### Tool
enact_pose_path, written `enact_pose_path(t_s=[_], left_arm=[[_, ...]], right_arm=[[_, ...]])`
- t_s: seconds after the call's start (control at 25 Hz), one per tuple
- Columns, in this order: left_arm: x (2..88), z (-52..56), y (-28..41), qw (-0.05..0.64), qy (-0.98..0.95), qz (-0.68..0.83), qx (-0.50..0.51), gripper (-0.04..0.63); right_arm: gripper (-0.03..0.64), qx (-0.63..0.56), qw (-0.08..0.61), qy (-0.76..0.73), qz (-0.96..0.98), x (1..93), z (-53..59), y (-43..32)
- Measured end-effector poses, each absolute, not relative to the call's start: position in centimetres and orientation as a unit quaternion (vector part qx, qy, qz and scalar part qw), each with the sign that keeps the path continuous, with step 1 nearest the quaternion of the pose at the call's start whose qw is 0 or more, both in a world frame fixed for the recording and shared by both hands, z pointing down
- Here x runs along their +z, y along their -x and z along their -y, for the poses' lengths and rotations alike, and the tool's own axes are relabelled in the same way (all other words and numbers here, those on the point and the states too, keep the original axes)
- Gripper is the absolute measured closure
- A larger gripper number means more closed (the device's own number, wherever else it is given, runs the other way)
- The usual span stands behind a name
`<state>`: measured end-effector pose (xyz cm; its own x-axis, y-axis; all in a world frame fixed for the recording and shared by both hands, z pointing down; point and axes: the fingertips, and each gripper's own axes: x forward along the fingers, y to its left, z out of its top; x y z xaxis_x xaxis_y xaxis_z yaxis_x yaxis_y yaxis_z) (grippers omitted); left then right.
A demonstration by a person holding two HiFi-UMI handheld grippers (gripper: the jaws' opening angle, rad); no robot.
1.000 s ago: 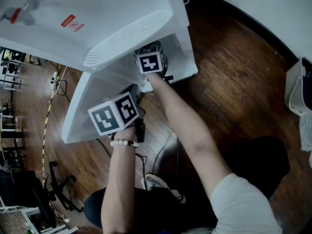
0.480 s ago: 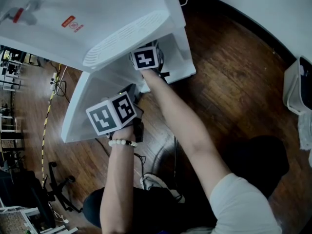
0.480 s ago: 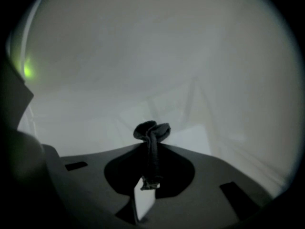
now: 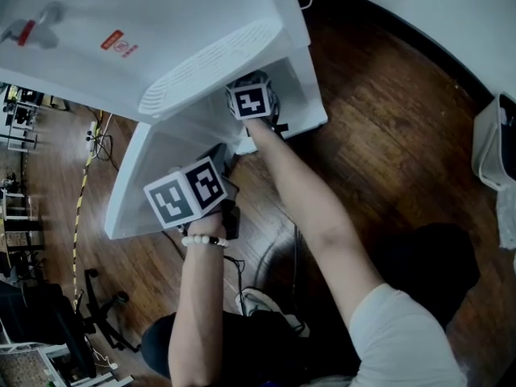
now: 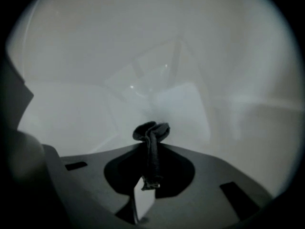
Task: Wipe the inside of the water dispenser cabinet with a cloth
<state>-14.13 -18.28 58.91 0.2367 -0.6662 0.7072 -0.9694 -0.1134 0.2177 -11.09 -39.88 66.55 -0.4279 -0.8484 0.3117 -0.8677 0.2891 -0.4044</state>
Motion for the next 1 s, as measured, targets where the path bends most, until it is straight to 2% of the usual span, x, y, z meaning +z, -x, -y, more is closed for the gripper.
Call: enact_pose_path(t_s=[0.4, 0.56, 1.0], left_arm=[[60.0, 18.6, 14.5, 0.345, -0.706, 0.574, 0.231, 0.598], [60.2, 18.8, 14.5, 0.347, -0.704, 0.575, 0.231, 0.598], [60.0, 19.1, 13.3, 0.341, -0.708, 0.573, 0.233, 0.598]], right_arm=[[0.569, 0.293, 0.066, -0.529, 0.794, 73.8, 39.3, 11.4], [0.569, 0.27, 0.084, -0.524, 0.803, 74.8, 39.0, 12.0], [0.568, 0.246, 0.023, -0.517, 0.82, 69.0, 39.5, 11.6]])
